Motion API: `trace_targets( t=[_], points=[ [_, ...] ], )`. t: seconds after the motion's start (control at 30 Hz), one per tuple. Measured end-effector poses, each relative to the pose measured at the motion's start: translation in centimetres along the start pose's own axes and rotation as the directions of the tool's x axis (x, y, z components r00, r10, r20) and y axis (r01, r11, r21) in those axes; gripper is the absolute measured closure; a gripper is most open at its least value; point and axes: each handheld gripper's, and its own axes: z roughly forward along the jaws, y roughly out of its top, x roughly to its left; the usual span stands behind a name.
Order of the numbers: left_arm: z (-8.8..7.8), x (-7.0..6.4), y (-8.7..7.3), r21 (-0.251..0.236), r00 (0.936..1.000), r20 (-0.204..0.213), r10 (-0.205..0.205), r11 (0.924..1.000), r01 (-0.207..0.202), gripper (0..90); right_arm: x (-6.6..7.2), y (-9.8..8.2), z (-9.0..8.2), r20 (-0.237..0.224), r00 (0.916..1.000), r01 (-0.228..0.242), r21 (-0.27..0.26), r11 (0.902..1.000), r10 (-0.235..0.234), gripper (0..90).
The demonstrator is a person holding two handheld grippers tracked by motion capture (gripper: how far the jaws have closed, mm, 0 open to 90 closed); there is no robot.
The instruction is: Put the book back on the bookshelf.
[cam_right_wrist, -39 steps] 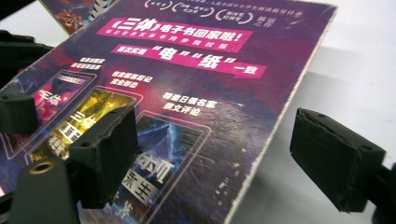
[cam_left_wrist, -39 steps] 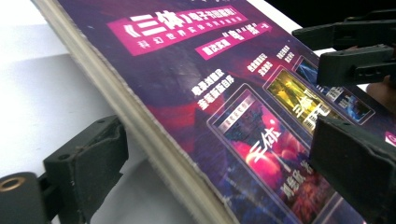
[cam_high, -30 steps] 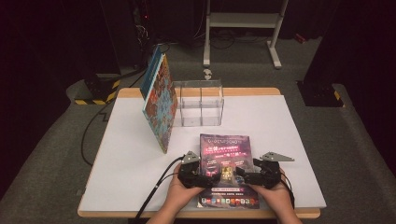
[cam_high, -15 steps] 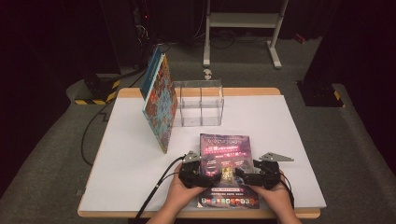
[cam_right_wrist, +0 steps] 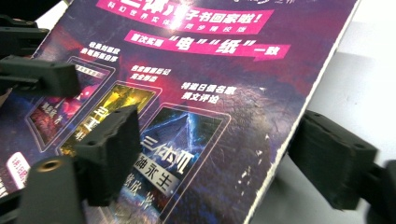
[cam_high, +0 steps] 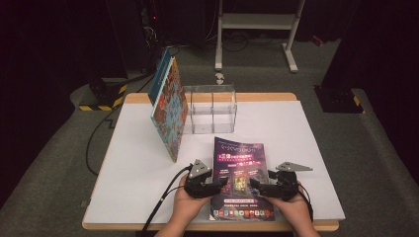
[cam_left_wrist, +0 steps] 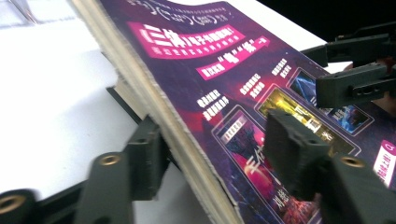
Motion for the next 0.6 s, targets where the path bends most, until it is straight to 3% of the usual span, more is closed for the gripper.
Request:
trace_targets(
  t=[0.07, 0.3, 0.43, 0.6],
  points=[
    [-0.1, -0.1, 0.1, 0.000, 1.0000, -0.001, 0.005, 1.0000, -0.005, 50.6, 0.1, 0.0, -0.2, 0.003, 0.9999, -0.010, -0.001, 1.0000, 0.010, 24.2],
    [-0.5, -0.4, 0.5, -0.028, 0.9999, -0.001, 0.010, 0.9995, -0.010, 64.6, 0.9, 0.4, -1.0, 0.051, 0.9968, 0.061, -0.016, 0.9980, -0.060, 43.6],
    [-0.9, -0.4, 0.7, -0.040, 0.9999, -0.001, 0.017, 0.9991, -0.017, 70.2, 0.9, 0.8, -1.7, 0.029, 0.9980, 0.057, -0.029, 0.9980, -0.056, 60.2],
    [-1.6, 0.0, 1.1, -0.066, 0.9998, -0.006, 0.020, 0.9976, -0.021, 72.4, 1.8, 1.4, -1.6, 0.032, 0.9960, 0.084, -0.039, 0.9957, -0.083, 65.2]
  ],
)
